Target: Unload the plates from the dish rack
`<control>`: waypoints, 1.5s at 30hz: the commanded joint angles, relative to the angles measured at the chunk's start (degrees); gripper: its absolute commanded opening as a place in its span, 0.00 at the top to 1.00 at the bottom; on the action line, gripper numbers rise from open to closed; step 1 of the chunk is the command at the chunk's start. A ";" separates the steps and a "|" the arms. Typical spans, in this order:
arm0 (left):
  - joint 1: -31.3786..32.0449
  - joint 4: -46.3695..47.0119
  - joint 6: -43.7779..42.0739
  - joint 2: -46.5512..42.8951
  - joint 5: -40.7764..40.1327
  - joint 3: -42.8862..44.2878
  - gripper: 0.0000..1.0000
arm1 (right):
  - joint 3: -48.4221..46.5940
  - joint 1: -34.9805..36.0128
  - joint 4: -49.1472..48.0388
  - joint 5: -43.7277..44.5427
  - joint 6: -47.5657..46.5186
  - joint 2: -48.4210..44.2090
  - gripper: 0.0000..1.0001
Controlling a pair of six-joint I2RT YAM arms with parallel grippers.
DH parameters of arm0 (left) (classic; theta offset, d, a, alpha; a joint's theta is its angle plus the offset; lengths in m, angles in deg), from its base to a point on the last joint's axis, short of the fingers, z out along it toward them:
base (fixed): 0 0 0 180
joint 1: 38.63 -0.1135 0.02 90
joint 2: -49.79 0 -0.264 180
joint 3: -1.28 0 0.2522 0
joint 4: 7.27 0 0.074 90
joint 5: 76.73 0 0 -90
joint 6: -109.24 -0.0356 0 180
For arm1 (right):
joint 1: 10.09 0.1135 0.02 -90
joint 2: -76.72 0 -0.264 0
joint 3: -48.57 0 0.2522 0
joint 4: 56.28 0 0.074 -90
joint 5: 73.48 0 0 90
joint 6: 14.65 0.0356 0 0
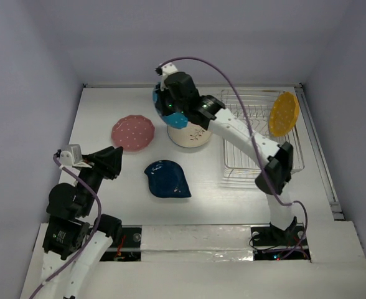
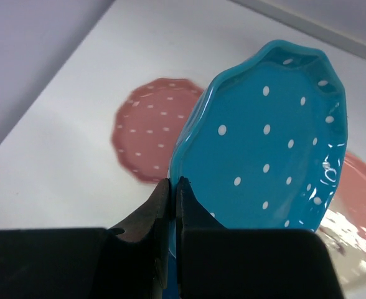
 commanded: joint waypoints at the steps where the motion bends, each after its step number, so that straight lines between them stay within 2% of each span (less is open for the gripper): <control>1: -0.26 2.44 0.08 -1.06 -1.91 4.71 0.65 | -11.77 2.26 -8.21 -4.81 -4.45 5.41 1.00; 5: -0.26 1.73 -0.80 -0.53 -4.72 5.42 0.65 | -24.68 4.10 -7.41 -8.42 -4.36 14.46 1.00; 8: -0.26 1.82 -0.71 -0.53 -5.07 4.90 0.65 | -28.21 4.72 -9.61 -10.70 -3.23 19.22 1.00; 14: -0.26 1.73 -0.45 -0.97 -5.08 4.54 0.65 | -29.01 4.73 -13.65 -12.11 -0.68 25.98 1.00; 23: -0.26 1.73 -0.45 -0.79 -4.72 3.31 0.65 | -30.86 5.78 -16.82 -12.98 1.08 31.17 1.00; 30: -0.26 1.91 -0.71 -1.23 -4.99 2.26 0.65 | -26.74 7.44 -17.26 -12.47 3.90 33.81 1.00; 39: -0.26 0.85 -0.45 -2.28 -3.84 2.08 0.64 | -19.01 8.59 -22.35 -12.38 7.67 33.56 0.70; 41: -0.26 1.11 -0.27 -2.29 -3.76 1.82 0.63 | -16.89 8.59 -23.33 -10.63 7.41 32.76 0.67; 42: -0.26 1.20 -0.18 -2.03 -3.50 1.73 0.60 | -17.50 8.59 -22.45 -10.62 7.67 33.20 0.62; 45: -0.26 1.73 -0.01 -2.02 -2.79 1.38 0.58 | -17.86 8.59 -19.90 -10.53 8.11 33.38 0.58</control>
